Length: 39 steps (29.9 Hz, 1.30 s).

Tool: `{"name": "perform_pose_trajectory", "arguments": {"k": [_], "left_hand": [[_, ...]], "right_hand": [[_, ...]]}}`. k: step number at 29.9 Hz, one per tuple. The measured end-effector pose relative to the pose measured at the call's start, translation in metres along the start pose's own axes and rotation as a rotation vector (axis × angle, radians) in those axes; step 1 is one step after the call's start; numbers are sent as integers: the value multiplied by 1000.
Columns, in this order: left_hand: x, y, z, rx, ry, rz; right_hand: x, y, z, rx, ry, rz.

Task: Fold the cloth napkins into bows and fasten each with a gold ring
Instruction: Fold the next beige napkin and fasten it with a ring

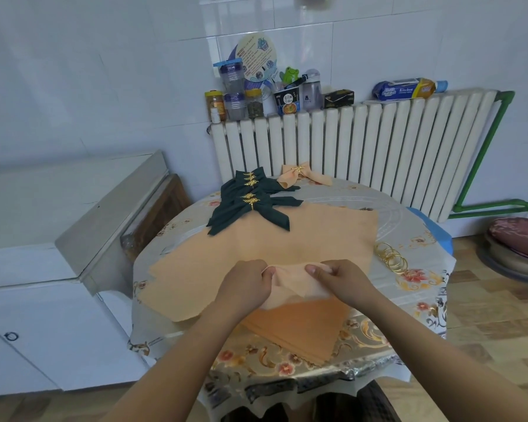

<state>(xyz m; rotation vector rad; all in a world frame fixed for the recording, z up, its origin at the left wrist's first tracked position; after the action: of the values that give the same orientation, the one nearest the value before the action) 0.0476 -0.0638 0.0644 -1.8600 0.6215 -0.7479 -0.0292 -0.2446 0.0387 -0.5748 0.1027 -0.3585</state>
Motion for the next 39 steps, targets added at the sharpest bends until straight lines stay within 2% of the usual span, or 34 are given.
{"name": "perform_pose_trajectory", "arguments": {"k": [12, 18, 23, 27, 34, 37, 39], "left_hand": [[-6, 6, 22, -105, -150, 286], [1, 9, 46, -198, -231, 92], [40, 21, 85, -171, -358, -35], [78, 26, 121, -117, -421, -108], [164, 52, 178, 158, -345, -170], [198, 61, 190, 143, -267, -183], [220, 64, 198, 111, -239, -108]], "right_hand": [[1, 14, 5, -38, -36, 119], [19, 14, -3, -49, 70, 148], [71, 18, -16, -115, 168, 140], [119, 23, -29, -276, 224, 55], [222, 46, -34, -583, 132, -130], [240, 56, -40, -616, 100, -177], [239, 62, -42, -642, 69, -227]]}}
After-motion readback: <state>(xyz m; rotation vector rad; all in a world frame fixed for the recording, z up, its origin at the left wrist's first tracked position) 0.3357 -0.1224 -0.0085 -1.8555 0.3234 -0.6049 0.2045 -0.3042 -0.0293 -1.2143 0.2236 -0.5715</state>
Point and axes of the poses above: each hand's wrist, its own x-axis towards the middle knuckle, its own y-axis out of the palm, z = x × y, the point moved 3 cm from there along x, towards the middle knuckle, and after that the axes turned 8 degrees about y, right-handed, at the moved point
